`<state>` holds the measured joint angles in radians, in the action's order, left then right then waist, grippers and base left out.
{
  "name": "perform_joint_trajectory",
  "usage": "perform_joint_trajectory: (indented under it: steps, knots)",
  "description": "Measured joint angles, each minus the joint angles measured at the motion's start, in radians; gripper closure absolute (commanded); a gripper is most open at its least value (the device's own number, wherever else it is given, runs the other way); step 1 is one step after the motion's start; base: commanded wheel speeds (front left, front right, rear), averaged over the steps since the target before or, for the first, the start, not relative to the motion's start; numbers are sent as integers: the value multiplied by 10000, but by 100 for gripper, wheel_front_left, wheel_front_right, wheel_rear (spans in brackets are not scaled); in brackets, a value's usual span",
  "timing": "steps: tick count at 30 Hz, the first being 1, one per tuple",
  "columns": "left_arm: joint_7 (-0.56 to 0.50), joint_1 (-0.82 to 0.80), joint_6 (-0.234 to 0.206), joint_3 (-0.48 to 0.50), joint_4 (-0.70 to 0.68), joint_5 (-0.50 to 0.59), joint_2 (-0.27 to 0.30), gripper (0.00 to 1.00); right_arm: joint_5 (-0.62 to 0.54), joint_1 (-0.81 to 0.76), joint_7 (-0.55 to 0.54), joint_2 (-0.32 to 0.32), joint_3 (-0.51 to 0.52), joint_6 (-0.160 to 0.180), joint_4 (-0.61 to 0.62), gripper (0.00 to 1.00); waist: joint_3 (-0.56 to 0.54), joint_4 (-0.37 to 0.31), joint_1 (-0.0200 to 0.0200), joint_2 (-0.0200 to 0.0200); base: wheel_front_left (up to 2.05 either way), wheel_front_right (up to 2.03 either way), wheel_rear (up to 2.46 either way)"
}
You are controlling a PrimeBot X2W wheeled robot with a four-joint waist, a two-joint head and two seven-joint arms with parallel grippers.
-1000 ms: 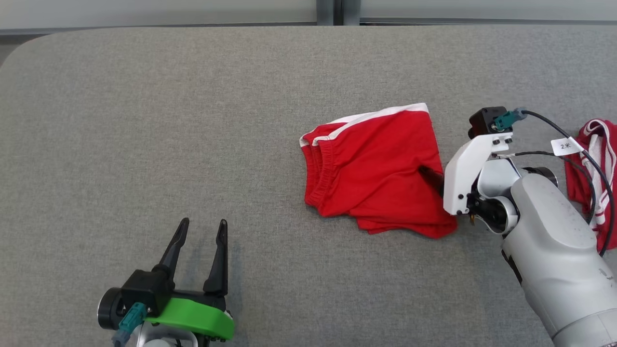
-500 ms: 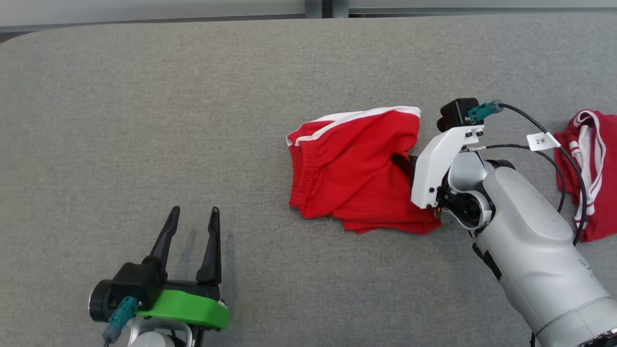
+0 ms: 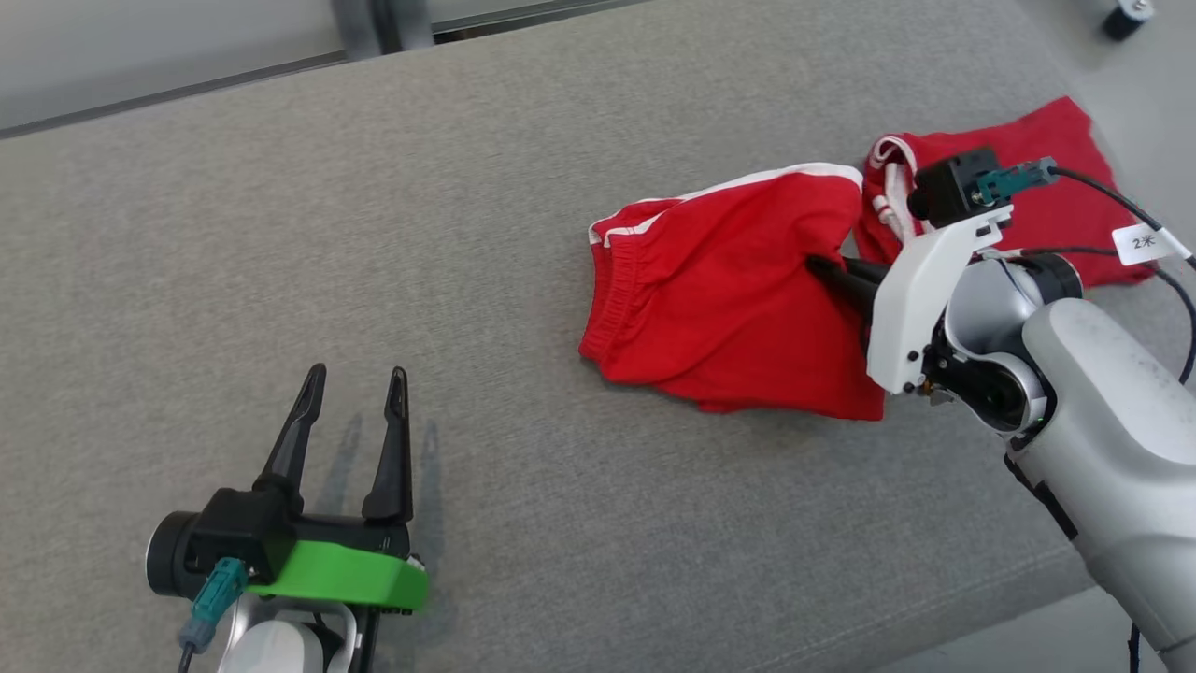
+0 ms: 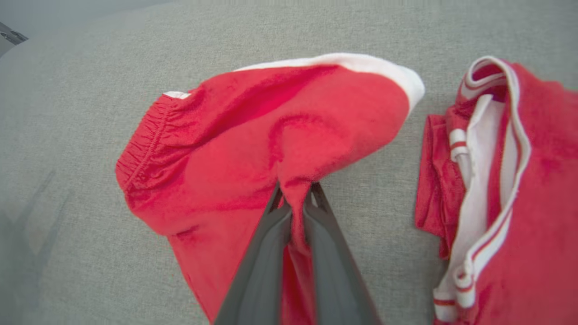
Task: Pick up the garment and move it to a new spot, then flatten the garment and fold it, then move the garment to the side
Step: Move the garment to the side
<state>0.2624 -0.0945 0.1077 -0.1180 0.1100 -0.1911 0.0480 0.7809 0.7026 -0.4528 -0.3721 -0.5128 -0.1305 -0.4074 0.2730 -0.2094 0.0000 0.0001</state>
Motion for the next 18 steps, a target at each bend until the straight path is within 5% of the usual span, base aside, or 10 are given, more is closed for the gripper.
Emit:
perform_joint_trajectory:
  steps: [9,18]
  knots:
    - [0,-195,88,63,265,134,0,0,-174,621,-755,-968,-27,-2,1243,100,329,-1340,0,0,0,0,0]
    - [0,-406,107,86,286,102,2,0,-255,2083,-2644,-2207,408,-4,1411,100,757,-910,0,0,0,0,0]
